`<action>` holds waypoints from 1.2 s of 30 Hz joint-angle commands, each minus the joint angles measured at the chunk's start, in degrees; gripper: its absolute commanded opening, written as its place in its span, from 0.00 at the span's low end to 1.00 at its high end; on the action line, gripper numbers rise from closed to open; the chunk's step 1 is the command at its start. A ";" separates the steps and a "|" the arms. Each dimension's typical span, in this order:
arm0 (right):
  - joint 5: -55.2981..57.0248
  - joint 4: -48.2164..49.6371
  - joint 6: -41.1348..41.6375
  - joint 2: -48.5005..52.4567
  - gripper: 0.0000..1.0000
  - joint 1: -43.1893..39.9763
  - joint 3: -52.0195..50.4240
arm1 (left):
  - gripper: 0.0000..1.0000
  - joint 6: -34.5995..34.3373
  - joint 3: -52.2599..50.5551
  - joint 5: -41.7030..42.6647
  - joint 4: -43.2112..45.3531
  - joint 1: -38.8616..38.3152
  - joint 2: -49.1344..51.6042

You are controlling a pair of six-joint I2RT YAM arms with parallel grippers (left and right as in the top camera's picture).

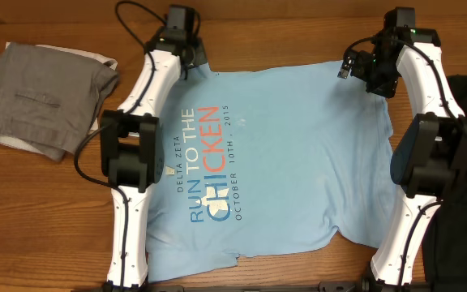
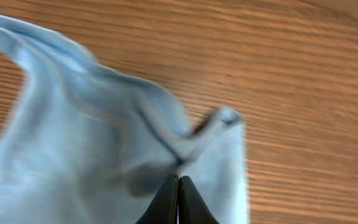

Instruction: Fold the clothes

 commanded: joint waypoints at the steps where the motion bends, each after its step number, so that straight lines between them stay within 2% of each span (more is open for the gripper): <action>1: -0.55 0.31 -0.22 -0.59 1.00 -0.11 1.18 | 0.04 -1.64 1.14 1.33 0.02 0.17 0.22; 12: -0.55 0.31 -0.22 -0.59 1.00 -0.11 1.18 | 0.04 -1.68 1.14 5.33 2.89 -0.11 1.09; 18: -0.55 0.31 -0.22 -0.59 1.00 -0.11 1.18 | 0.04 -1.68 0.76 1.64 1.60 -0.87 1.40; 36: -0.55 0.31 -0.22 -0.59 1.00 -0.11 1.18 | 0.04 -1.68 -6.27 -1.29 8.20 -1.70 1.40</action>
